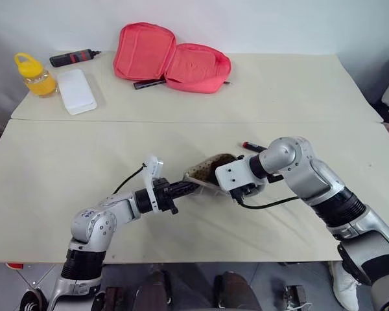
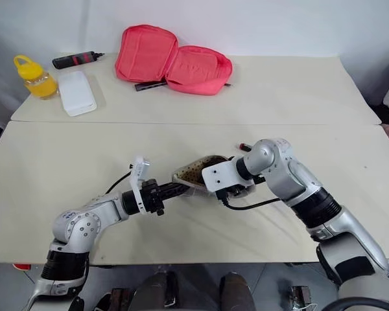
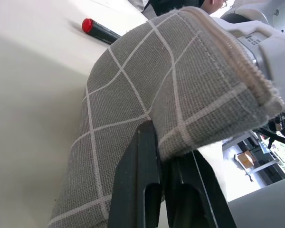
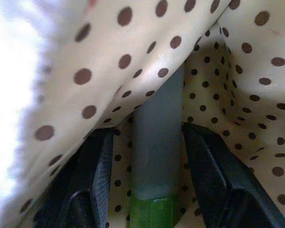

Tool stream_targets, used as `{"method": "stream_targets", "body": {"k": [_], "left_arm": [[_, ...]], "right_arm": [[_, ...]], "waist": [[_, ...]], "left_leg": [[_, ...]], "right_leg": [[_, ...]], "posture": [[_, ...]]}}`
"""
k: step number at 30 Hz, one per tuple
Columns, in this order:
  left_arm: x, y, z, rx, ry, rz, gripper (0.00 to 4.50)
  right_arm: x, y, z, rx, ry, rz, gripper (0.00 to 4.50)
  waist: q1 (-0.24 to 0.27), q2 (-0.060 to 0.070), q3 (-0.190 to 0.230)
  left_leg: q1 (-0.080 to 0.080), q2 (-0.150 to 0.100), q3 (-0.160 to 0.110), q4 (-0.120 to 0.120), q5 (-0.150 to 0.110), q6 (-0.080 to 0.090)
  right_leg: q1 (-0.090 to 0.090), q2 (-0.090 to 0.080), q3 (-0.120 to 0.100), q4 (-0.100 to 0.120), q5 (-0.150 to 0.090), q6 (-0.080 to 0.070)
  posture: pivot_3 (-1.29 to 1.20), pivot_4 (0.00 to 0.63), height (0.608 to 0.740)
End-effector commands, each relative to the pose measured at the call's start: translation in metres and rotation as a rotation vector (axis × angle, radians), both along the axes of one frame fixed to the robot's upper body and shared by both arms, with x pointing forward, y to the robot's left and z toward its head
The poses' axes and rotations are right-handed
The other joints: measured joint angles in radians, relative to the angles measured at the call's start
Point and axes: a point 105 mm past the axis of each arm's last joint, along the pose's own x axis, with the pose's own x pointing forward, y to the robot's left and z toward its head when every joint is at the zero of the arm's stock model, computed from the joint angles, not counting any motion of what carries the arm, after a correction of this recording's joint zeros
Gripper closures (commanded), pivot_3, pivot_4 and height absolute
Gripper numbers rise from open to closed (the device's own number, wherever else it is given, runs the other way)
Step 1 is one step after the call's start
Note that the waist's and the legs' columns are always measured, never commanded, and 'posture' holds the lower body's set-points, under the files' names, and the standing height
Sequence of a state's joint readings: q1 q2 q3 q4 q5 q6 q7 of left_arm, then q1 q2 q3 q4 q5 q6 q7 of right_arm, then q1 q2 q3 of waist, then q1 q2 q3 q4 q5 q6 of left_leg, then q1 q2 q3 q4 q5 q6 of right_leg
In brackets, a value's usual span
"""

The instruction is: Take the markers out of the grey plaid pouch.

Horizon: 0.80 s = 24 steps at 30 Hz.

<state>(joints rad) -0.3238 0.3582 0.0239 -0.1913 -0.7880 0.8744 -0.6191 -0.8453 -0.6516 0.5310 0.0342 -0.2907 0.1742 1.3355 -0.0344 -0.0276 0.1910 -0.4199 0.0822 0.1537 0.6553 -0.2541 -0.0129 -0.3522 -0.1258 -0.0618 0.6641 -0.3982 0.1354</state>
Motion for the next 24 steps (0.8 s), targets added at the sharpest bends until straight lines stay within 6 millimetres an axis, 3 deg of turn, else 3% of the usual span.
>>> {"method": "stream_targets", "body": {"k": [1, 4, 8, 11, 18, 24], "left_arm": [[-0.003, -0.001, 0.009, -0.010, -0.058, -0.013, 4.50], [-0.004, -0.003, 0.009, -0.005, -0.066, -0.015, 4.50], [-0.004, -0.001, 0.008, 0.005, -0.066, -0.011, 4.50], [-0.005, 0.000, 0.007, 0.011, -0.067, -0.008, 4.50], [-0.003, 0.005, 0.006, 0.069, -0.116, 0.009, 4.50], [-0.003, 0.005, 0.006, 0.066, -0.123, 0.012, 4.50]], "right_arm": [[0.000, -0.009, -0.023, -0.066, 0.063, -0.045, 2.16], [-0.002, -0.006, -0.024, -0.034, 0.090, -0.058, 2.33], [-0.003, -0.007, -0.016, -0.010, 0.086, -0.067, 3.42], [-0.004, -0.009, -0.004, 0.021, 0.073, -0.069, 3.45], [-0.013, -0.012, 0.047, 0.196, 0.043, -0.077, 3.45], [-0.015, -0.041, 0.063, 0.236, 0.051, -0.165, 3.45]], "waist": [[0.000, 0.000, 0.000], [0.000, 0.000, 0.000], [-0.001, -0.001, 0.000], [0.002, -0.001, 0.000], [0.006, -0.001, 0.000], [0.007, -0.001, 0.000]], "left_leg": [[0.000, 0.000, 0.000, 0.000, 0.000, 0.000], [0.006, 0.000, -0.001, 0.000, 0.000, 0.000], [0.014, 0.000, 0.000, -0.004, 0.000, 0.000], [0.014, 0.000, 0.000, -0.005, 0.000, 0.000], [0.012, -0.001, 0.000, -0.008, -0.001, -0.001], [0.012, -0.001, 0.000, -0.008, -0.001, -0.001]], "right_leg": [[0.001, 0.000, 0.000, 0.000, 0.000, 0.000], [0.007, 0.000, 0.000, -0.002, 0.000, 0.000], [0.014, 0.000, 0.000, -0.004, 0.000, -0.001], [0.014, 0.000, 0.000, -0.004, 0.000, -0.001], [0.012, -0.001, 0.000, -0.006, 0.000, -0.001], [0.012, -0.001, 0.000, -0.008, 0.000, 0.000]], "posture": [[0.00, 0.150, 0.740], [0.00, 0.150, 0.740], [0.00, 0.150, 0.740], [0.00, 0.150, 0.740], [0.00, 0.150, 0.740], [0.00, 0.150, 0.740]]}}
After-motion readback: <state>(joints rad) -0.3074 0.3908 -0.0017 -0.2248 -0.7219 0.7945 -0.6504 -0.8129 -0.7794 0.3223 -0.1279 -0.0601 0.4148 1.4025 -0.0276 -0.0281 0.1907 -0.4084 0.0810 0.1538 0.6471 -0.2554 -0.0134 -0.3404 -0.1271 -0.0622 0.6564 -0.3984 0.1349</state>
